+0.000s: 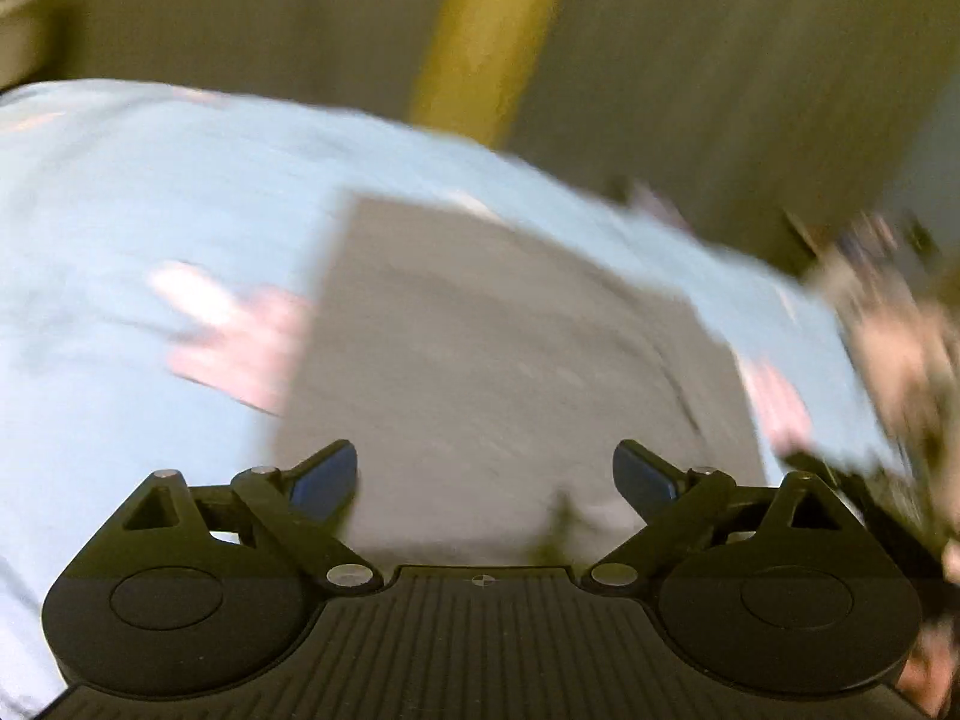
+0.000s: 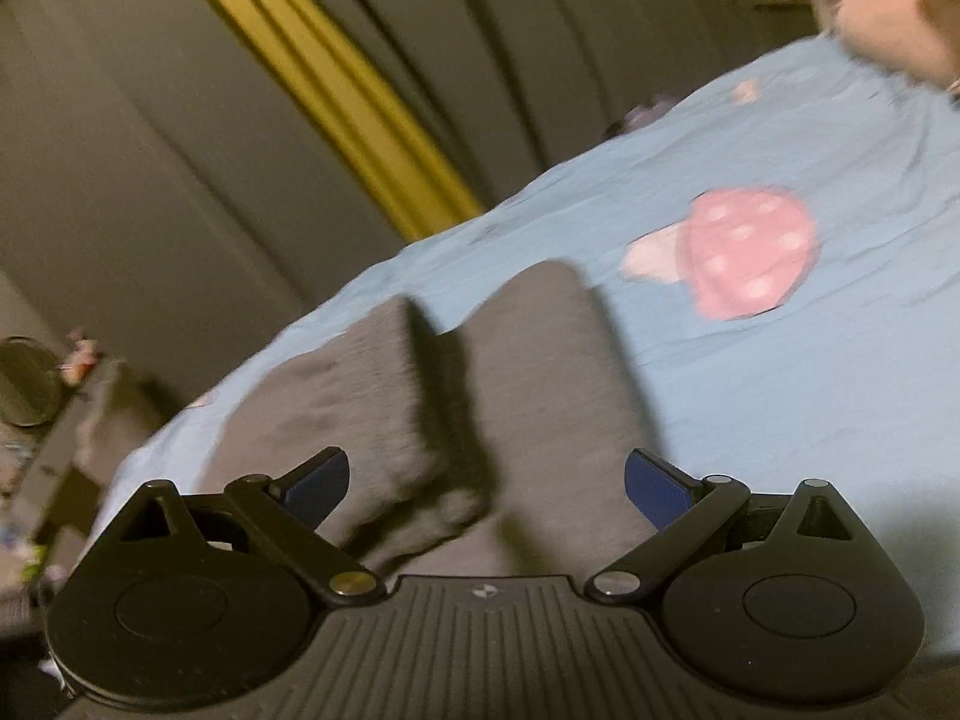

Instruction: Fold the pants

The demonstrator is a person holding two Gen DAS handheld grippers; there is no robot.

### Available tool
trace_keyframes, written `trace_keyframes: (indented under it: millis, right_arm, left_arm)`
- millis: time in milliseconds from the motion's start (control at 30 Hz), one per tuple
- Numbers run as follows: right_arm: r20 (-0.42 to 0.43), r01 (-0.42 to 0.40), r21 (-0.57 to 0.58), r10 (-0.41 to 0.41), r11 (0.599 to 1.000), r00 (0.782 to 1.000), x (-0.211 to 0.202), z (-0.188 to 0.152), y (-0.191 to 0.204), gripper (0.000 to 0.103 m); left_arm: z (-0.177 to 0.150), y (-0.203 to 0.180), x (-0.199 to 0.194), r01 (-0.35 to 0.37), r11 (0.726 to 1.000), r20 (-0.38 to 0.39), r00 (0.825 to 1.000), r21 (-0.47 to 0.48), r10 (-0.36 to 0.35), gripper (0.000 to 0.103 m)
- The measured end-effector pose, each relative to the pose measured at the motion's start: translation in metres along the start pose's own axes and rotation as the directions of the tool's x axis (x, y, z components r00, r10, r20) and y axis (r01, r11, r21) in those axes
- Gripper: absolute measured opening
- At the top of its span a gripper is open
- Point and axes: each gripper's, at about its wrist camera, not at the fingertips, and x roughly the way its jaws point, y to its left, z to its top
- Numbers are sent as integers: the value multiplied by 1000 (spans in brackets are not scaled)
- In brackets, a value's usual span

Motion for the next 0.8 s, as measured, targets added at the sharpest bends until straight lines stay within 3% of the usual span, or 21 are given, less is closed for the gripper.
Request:
trace_keyframes:
  millis: [67, 100, 200, 233, 300, 367, 467, 667, 733, 800]
  right_arm:
    - [-47, -44, 41, 46, 998, 998, 10, 3, 1, 98]
    - [-69, -57, 70, 62, 996, 996, 16, 5, -1, 97]
    - [-125, -26, 134, 43, 991, 991, 35, 8, -7, 80]
    - [-146, -10, 154, 33, 988, 989, 42, 10, -11, 75]
    - [-155, -28, 214, 62, 976, 986, 50, 12, -19, 75]
    - [-166, -43, 253, 87, 966, 982, 58, 16, -22, 75]
    - [-205, -77, 282, 138, 956, 969, 73, 21, -22, 75]
    - [-253, -118, 351, 216, 929, 943, 96, 28, -26, 74]
    - [-258, -148, 318, 236, 937, 937, 96, 29, -24, 48]
    - [-263, -169, 287, 247, 943, 933, 96, 28, -22, 48]
  left_arm:
    - [10, 27, -4, -94, 993, 48, 994, -75, 98, 101]
    - [14, 39, -1, -169, 979, 55, 983, -112, 176, 100]
    - [14, 73, 11, -369, 915, 35, 925, -165, 379, 100]
    - [13, 81, 17, -395, 898, -3, 916, -192, 402, 100]
    - [14, 100, 24, -351, 899, -53, 936, -263, 349, 100]
    - [15, 102, 31, -359, 892, -75, 933, -275, 352, 100]
    - [12, 89, 40, -385, 902, -83, 923, -195, 376, 100]
    - [5, 92, 50, -350, 911, -121, 936, -217, 331, 100]
    - [5, 94, 49, -335, 912, -112, 942, -237, 317, 100]
    - [4, 93, 50, -332, 914, -112, 943, -235, 313, 100]
